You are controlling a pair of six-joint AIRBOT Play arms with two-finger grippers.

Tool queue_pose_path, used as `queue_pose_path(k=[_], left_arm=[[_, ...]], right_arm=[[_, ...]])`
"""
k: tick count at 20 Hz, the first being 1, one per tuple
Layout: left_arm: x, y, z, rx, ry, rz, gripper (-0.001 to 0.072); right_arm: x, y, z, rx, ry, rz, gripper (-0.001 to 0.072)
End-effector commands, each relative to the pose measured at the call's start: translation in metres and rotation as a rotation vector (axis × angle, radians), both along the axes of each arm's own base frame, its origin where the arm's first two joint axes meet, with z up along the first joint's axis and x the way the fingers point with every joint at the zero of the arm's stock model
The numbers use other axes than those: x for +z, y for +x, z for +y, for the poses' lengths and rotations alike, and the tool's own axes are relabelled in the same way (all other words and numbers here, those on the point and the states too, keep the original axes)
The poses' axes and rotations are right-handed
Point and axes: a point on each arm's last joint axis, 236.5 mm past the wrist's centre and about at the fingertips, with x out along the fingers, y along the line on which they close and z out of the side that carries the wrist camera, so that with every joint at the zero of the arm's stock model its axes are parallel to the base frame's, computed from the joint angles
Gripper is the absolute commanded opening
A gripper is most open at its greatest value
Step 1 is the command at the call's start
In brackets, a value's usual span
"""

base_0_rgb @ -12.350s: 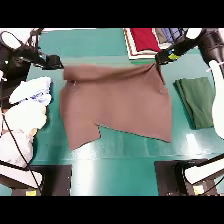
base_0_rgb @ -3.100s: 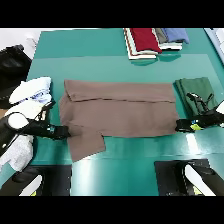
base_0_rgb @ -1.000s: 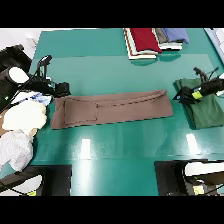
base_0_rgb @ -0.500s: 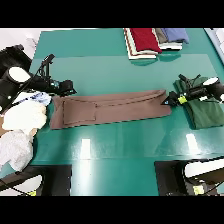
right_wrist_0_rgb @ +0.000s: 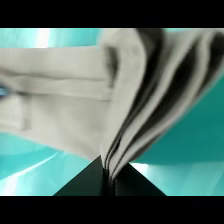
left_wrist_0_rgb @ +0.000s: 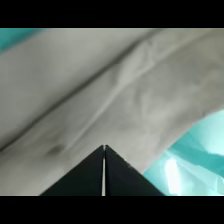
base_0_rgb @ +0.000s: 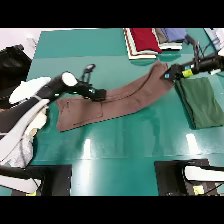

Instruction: Fold the shirts.

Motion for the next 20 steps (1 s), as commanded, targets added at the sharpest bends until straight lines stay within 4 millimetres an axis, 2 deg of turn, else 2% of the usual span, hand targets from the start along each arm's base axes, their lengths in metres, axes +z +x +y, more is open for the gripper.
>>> queue_pose_path(k=[1, 4, 6, 9, 11, 14, 16, 18, 20], left_arm=[[-0.032, -0.006, -0.048, -0.091, 0.016, 0.026, 0.0023], [-0.046, -0.007, -0.052, -0.112, 0.032, 0.055, 0.0023], [-0.048, -0.006, -0.049, -0.12, 0.05, 0.048, 0.0023], [-0.048, -0.008, -0.047, -0.136, 0.066, 0.047, 0.0024], [-0.04, -0.004, -0.045, -0.154, 0.077, 0.035, 0.0024], [-0.003, 0.019, -0.029, -0.141, 0.077, -0.028, 0.0023], [0.038, 0.04, -0.005, -0.087, 0.065, -0.11, 0.0023], [0.085, 0.059, 0.038, -0.022, 0.084, -0.21, 0.0024], [0.137, 0.072, 0.096, 0.057, 0.141, -0.326, 0.0024]], right_arm=[[0.063, -0.004, 0.047, 0.059, 0.017, -0.102, 0.0013], [0.097, -0.009, 0.08, 0.116, 0.03, -0.174, 0.0013], [0.113, -0.013, 0.096, 0.144, 0.039, -0.208, 0.0013], [0.127, -0.019, 0.111, 0.169, 0.051, -0.232, 0.0013], [0.129, -0.022, 0.121, 0.183, 0.059, -0.239, 0.0013], [0.132, -0.028, 0.139, 0.212, 0.071, -0.254, 0.0013], [0.135, -0.033, 0.156, 0.24, 0.082, -0.269, 0.0013], [0.133, -0.038, 0.178, 0.273, 0.098, -0.277, 0.0014], [0.126, -0.047, 0.216, 0.329, 0.151, -0.258, 0.0014]])
